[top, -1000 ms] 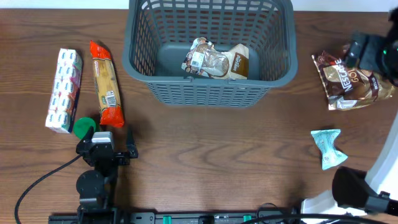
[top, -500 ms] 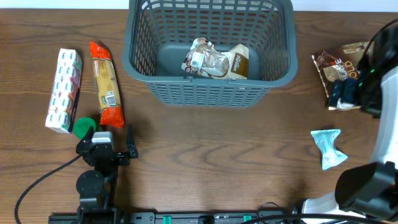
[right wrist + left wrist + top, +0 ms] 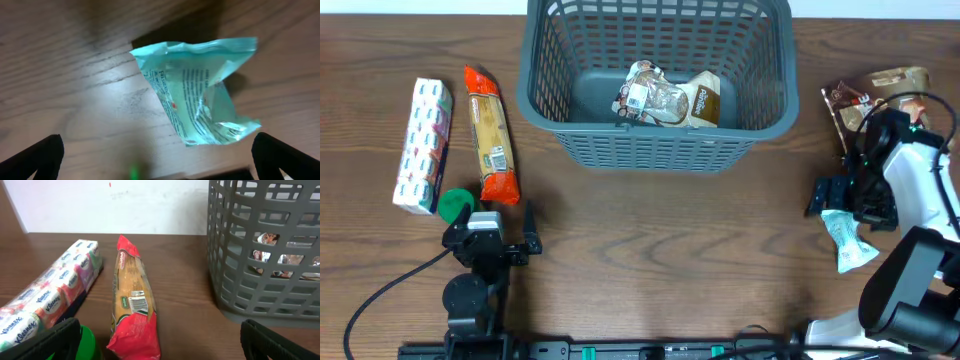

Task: Pack container
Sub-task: 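Grasp the light-blue wipes packet with the right gripper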

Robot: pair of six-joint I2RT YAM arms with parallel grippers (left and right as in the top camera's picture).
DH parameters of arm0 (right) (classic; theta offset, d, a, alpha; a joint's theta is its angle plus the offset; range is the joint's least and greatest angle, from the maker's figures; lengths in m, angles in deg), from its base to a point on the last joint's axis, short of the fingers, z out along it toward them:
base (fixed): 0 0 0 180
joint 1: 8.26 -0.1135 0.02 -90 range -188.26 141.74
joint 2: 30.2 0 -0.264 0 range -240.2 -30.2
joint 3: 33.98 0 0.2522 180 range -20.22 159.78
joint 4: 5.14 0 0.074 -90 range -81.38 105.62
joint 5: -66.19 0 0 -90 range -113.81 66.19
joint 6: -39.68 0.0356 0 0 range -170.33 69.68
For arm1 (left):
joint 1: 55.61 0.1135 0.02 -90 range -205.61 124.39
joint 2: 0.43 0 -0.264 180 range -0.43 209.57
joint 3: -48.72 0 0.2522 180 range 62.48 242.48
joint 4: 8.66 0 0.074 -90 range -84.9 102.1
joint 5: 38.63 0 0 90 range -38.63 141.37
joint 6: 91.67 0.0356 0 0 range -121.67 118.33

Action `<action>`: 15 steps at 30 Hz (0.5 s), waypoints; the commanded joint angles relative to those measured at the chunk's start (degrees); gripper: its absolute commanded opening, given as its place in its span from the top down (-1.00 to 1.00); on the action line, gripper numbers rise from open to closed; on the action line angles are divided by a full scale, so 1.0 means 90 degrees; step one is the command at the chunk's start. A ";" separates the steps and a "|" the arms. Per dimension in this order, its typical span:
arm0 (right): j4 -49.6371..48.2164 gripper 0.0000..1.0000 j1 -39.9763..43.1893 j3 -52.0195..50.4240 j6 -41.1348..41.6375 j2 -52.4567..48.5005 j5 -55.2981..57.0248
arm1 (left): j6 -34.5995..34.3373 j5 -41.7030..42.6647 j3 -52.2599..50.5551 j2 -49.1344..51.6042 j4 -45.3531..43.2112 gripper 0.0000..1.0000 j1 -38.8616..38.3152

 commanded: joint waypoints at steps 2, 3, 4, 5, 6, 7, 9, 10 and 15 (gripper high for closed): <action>-0.0228 -0.98 0.0041 -0.0148 0.0046 0.0090 0.0282 | 0.0087 0.0044 -0.0097 -0.0017 0.0236 -0.97 -0.0012; -0.0287 -0.99 0.0041 -0.0180 0.0010 0.0090 0.0393 | 0.0087 0.0044 -0.0097 -0.0017 0.0236 -0.97 -0.0012; -0.0325 -0.99 0.0041 -0.0202 -0.0068 0.0090 0.0474 | 0.0090 0.0044 -0.0097 -0.0017 0.0236 -0.97 -0.0012; -0.0340 -0.98 0.0041 -0.0211 -0.0170 0.0090 0.0544 | 0.0087 0.0044 -0.0097 -0.0017 0.0236 -0.97 -0.0012; -0.0350 -0.99 0.0041 -0.0211 -0.0236 0.0090 0.0600 | 0.0087 0.0044 -0.0097 -0.0017 0.0236 -0.97 -0.0012; -0.0374 -0.98 0.0041 -0.0211 -0.0333 0.0090 0.0641 | 0.0087 0.0044 -0.0097 -0.0017 0.0236 -0.97 -0.0012; -0.0440 -0.99 0.0041 -0.0211 -0.0559 0.0090 0.0644 | 0.0087 0.0044 -0.0097 -0.0017 0.0236 -0.97 -0.0012; -0.0493 -0.98 0.0041 -0.0211 -0.0641 0.0090 0.0644 | 0.0087 0.0044 -0.0097 -0.0017 0.0236 -0.97 -0.0012; -0.0692 -0.99 0.0041 -0.0211 -0.1071 0.0090 0.0447 | 0.0087 0.0044 -0.0097 -0.0017 0.0236 -0.97 -0.0012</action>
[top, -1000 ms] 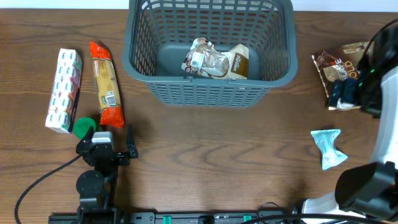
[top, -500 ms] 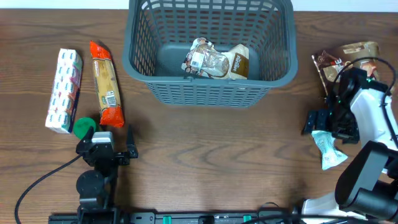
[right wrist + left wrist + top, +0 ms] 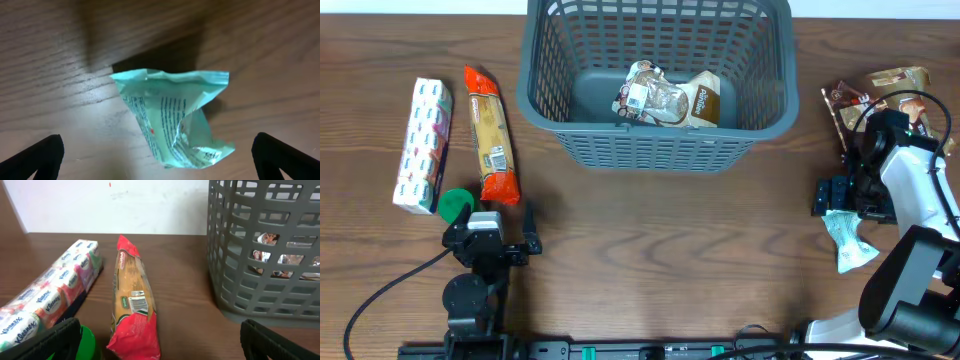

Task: Pack container
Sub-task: 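Grasp the light-blue wipes packet with the right gripper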

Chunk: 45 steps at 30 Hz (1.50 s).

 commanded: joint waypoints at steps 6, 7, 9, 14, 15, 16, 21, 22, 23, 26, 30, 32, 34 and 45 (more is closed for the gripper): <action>-0.0194 -0.98 0.0046 -0.0100 -0.0561 0.0090 -0.0151 | 0.0087 0.0044 -0.0097 -0.0017 0.0236 -0.97 -0.0012; -0.0245 -0.98 0.0046 -0.0151 -0.0559 0.0090 -0.0153 | 0.0087 0.0044 -0.0097 -0.0017 0.0236 -0.97 -0.0012; -0.0379 -0.98 0.0051 -0.0325 -0.0529 0.0090 -0.0180 | 0.0087 0.0044 -0.0097 -0.0017 0.0236 -0.97 -0.0012; -0.0719 -0.98 0.0083 -0.1061 -0.0078 0.0090 -0.0197 | 0.0087 0.0044 -0.0097 -0.0017 0.0236 -0.97 -0.0012; -0.0838 -0.98 0.0104 -0.1222 0.0051 0.0090 -0.0194 | 0.0090 0.0044 -0.0097 -0.0017 0.0236 -0.97 -0.0012; -0.0986 -0.99 0.0136 -0.1406 0.0202 0.0090 -0.0192 | 0.0087 0.0044 -0.0097 -0.0017 0.0236 -0.97 -0.0012; -0.1603 -0.99 0.0379 -0.1977 0.0619 0.0090 -0.0192 | 0.0087 0.0044 -0.0097 -0.0017 0.0236 -0.97 -0.0012; -0.1676 -0.99 0.0418 -0.2025 0.0644 0.0090 -0.0194 | 0.0087 0.0044 -0.0097 -0.0017 0.0236 -0.97 -0.0012; -0.1746 -0.98 0.0471 -0.2074 0.0663 0.0090 -0.0199 | 0.0087 0.0044 -0.0097 -0.0017 0.0236 -0.97 -0.0012; -0.1870 -0.78 0.0559 -0.2120 0.0692 0.0090 -0.0226 | 0.0087 0.0044 -0.0097 -0.0017 0.0236 -0.97 -0.0012; -0.1902 0.30 0.0563 -0.2120 0.0765 0.0090 -0.0299 | 0.0087 0.0044 -0.0097 -0.0017 0.0236 -0.97 -0.0012; -0.1909 0.65 0.0563 -0.2115 0.1049 0.0090 -0.0299 | 0.0090 0.0044 -0.0097 -0.0017 0.0236 -0.97 -0.0012; -0.1940 0.98 0.0563 -0.2110 0.1360 0.0090 -0.0299 | 0.0087 0.0044 -0.0097 -0.0017 0.0236 -0.97 -0.0012; -0.1285 0.98 0.0561 -0.0993 0.1705 0.0092 -0.1489 | 0.0087 0.0044 -0.0097 -0.0017 0.0236 -0.97 -0.0012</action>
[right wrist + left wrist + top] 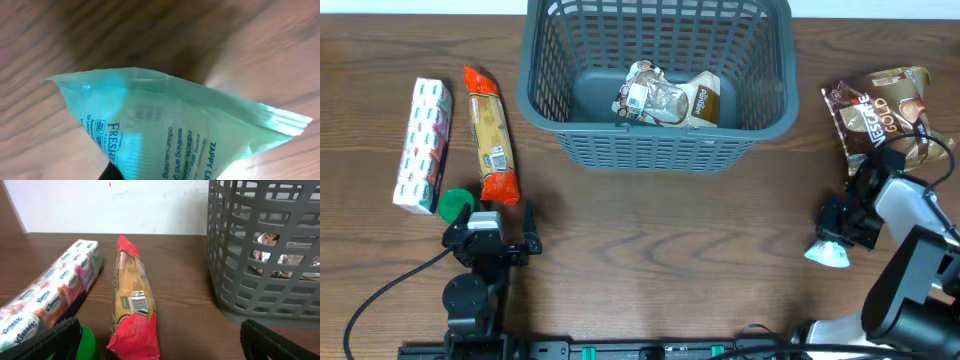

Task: Pack container
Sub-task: 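Grasp the light-blue wipes packet with the right gripper, then carry the wipes packet into the basket and open the right gripper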

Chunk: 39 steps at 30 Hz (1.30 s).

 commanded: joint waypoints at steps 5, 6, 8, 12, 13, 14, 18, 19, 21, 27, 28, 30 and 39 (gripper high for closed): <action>0.0644 0.98 -0.0002 0.2011 0.0209 0.0129 -0.1309 | 0.0090 0.0044 -0.0097 -0.0017 0.0236 -0.97 -0.0012; 0.0746 0.97 -0.0007 0.2380 0.0209 0.0199 -0.1549 | 0.0087 0.0044 -0.0097 -0.0017 0.0236 -0.97 -0.0012; 0.0845 0.97 -0.0029 0.3009 0.0209 0.0352 -0.2008 | 0.0087 0.0044 -0.0097 -0.0017 0.0236 -0.97 -0.0012; 0.0828 0.97 -0.0250 0.4335 0.0068 0.0726 -0.2858 | 0.0087 0.0044 -0.0097 -0.0017 0.0236 -0.97 -0.0012; 0.0750 0.98 -0.0396 0.4714 -0.0100 0.0828 -0.3036 | 0.0087 0.0044 -0.0097 -0.0017 0.0236 -0.97 -0.0012; 0.0673 0.97 -0.0563 0.5037 -0.0369 0.0903 -0.3230 | 0.0087 0.0044 -0.0097 -0.0017 0.0236 -0.97 -0.0012; 0.0544 0.97 -0.1503 0.6098 -0.1146 0.1081 -0.3373 | 0.0087 0.0044 -0.0097 -0.0017 0.0236 -0.97 -0.0012; 0.0520 0.97 -0.1770 0.6317 -0.1277 0.1103 -0.3332 | 0.0087 0.0044 -0.0097 -0.0017 0.0236 -0.97 -0.0012; 0.0410 0.97 -0.2387 0.6703 -0.1324 0.1132 -0.2941 | 0.0087 0.0044 -0.0097 -0.0017 0.0236 -0.97 -0.0012; -0.0168 0.97 -0.4041 0.6975 -0.1576 0.1071 -0.1430 | 0.0087 0.0044 -0.0097 -0.0017 0.0236 -0.97 -0.0012; -0.0223 0.97 -0.4282 0.6975 -0.1685 0.1008 -0.1175 | 0.0087 0.0044 -0.0097 -0.0017 0.0236 -0.97 -0.0012; -0.0272 0.97 -0.4750 0.6975 -0.2028 0.0765 -0.0678 | 0.0087 0.0044 -0.0097 -0.0017 0.0236 -0.97 -0.0012; -0.0206 0.98 -0.5246 0.6975 -0.2331 -0.0775 -0.0039 | 0.0087 0.0044 -0.0097 -0.0017 0.0236 -0.97 -0.0012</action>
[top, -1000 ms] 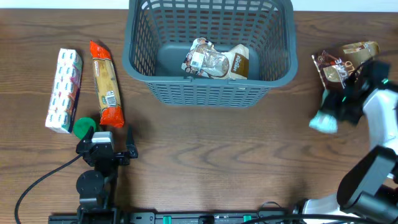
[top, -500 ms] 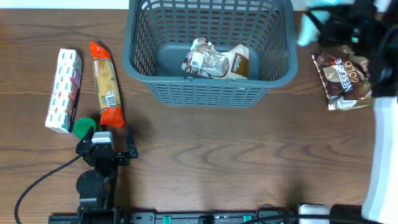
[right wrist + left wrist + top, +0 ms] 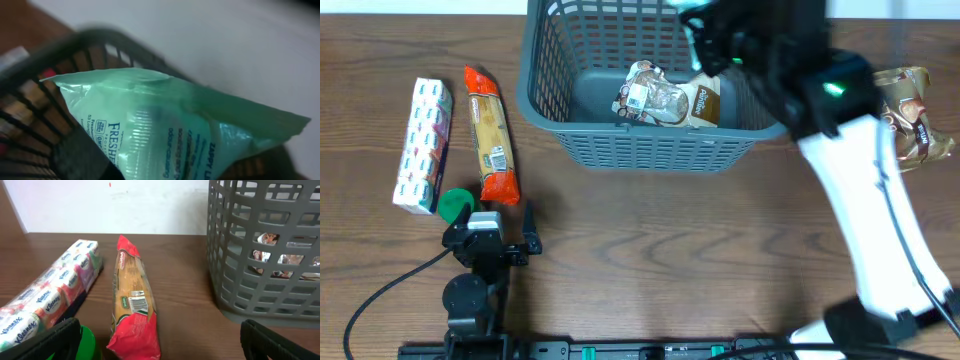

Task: Pack container
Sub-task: 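Carry the wipes packet into the basket and open the right gripper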

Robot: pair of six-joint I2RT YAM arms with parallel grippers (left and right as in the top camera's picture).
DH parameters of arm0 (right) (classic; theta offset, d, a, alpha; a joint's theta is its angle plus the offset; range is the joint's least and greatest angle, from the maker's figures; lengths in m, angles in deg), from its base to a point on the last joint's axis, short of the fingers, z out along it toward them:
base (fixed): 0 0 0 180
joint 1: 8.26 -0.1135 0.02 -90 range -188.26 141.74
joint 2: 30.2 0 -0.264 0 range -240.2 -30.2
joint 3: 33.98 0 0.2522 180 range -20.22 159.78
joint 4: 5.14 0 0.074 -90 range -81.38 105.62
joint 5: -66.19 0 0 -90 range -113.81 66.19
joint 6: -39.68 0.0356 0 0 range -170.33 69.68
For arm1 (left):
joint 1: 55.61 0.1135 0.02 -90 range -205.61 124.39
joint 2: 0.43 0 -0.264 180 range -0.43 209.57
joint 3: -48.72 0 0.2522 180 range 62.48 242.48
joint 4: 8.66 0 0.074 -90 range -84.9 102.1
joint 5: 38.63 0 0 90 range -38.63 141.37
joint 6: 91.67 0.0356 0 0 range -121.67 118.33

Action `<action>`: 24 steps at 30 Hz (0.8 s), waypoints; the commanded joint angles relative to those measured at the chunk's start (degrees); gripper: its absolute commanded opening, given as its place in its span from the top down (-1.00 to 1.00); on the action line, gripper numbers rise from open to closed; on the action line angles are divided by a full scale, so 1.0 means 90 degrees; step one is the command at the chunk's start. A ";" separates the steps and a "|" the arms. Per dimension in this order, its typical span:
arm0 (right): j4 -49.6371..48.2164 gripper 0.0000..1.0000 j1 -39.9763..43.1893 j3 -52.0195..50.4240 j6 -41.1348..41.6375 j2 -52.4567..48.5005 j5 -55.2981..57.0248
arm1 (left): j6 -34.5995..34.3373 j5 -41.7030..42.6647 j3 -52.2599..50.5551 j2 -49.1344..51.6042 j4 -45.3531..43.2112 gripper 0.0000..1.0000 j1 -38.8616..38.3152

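A grey mesh basket [image 3: 655,150] stands at the back middle of the table, with brown snack packets [image 3: 670,98] lying in it. My right gripper [image 3: 708,30] hangs high over the basket's back right part, shut on a teal wipes packet [image 3: 175,130]. That packet fills the right wrist view, with the basket rim [image 3: 100,40] behind it. Only a teal sliver of the packet [image 3: 694,14] shows from overhead. My left gripper [image 3: 485,245] rests open at the front left, holding nothing. Just ahead of it lie an orange pasta packet [image 3: 132,315] and a tissue pack [image 3: 50,295].
A green round lid [image 3: 455,205] sits beside the left gripper. A brown Nescafe Gold pouch [image 3: 912,100] lies at the right edge, partly hidden by my right arm. The basket wall [image 3: 265,255] rises to the right of the left gripper.
My right gripper was low at the table's right side with the teal packet in it. Now it holds the packet high over the basket. The left arm has not moved.
My right gripper stood open above the teal packet lying on the table at the right, and half a second later was lower over it. Then it was shut on the packet. Now the packet is over the basket. The left side stayed unchanged.
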 commanded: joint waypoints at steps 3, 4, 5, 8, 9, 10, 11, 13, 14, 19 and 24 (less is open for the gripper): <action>0.0189 0.97 0.0010 0.0053 -0.0049 -0.1166 0.0495 | 0.0090 0.0044 -0.0097 -0.0017 0.0236 -0.97 -0.0012; 0.0226 0.98 0.0012 0.0053 -0.0002 -0.1290 0.0495 | 0.0087 0.0044 -0.0097 -0.0017 0.0236 -0.97 -0.0012; 0.0257 0.98 0.0019 0.0053 0.0024 -0.1428 0.0493 | 0.0087 0.0044 -0.0097 -0.0017 0.0236 -0.97 -0.0012; 0.0301 0.81 0.0017 0.0053 0.0104 -0.1700 0.0493 | 0.0087 0.0044 -0.0097 -0.0017 0.0236 -0.97 -0.0012; 0.0301 0.36 0.0015 0.0053 0.0121 -0.1736 0.0488 | 0.0090 0.0044 -0.0097 -0.0017 0.0236 -0.97 -0.0012; 0.0299 0.15 0.0007 0.0053 0.0160 -0.1768 0.0491 | 0.0087 0.0044 -0.0097 -0.0017 0.0236 -0.97 -0.0012; 0.0296 0.08 0.0005 0.0053 0.0160 -0.1780 0.0488 | 0.0087 0.0044 -0.0097 -0.0017 0.0236 -0.97 -0.0012; 0.0294 -0.39 0.0005 0.0053 0.0160 -0.1778 0.0488 | 0.0087 0.0044 -0.0097 -0.0017 0.0236 -0.97 -0.0012; 0.0299 -0.69 0.0005 0.0056 0.0160 -0.1763 0.0488 | 0.0087 0.0044 -0.0097 -0.0017 0.0236 -0.97 -0.0012; 0.0532 -0.97 0.0005 0.0056 0.0158 -0.1474 0.0495 | 0.0087 0.0044 -0.0097 -0.0017 0.0236 -0.97 -0.0012; 0.0789 -0.98 0.0134 0.0068 0.0522 -0.0699 0.1095 | 0.0087 0.0044 -0.0097 -0.0017 0.0236 -0.97 -0.0012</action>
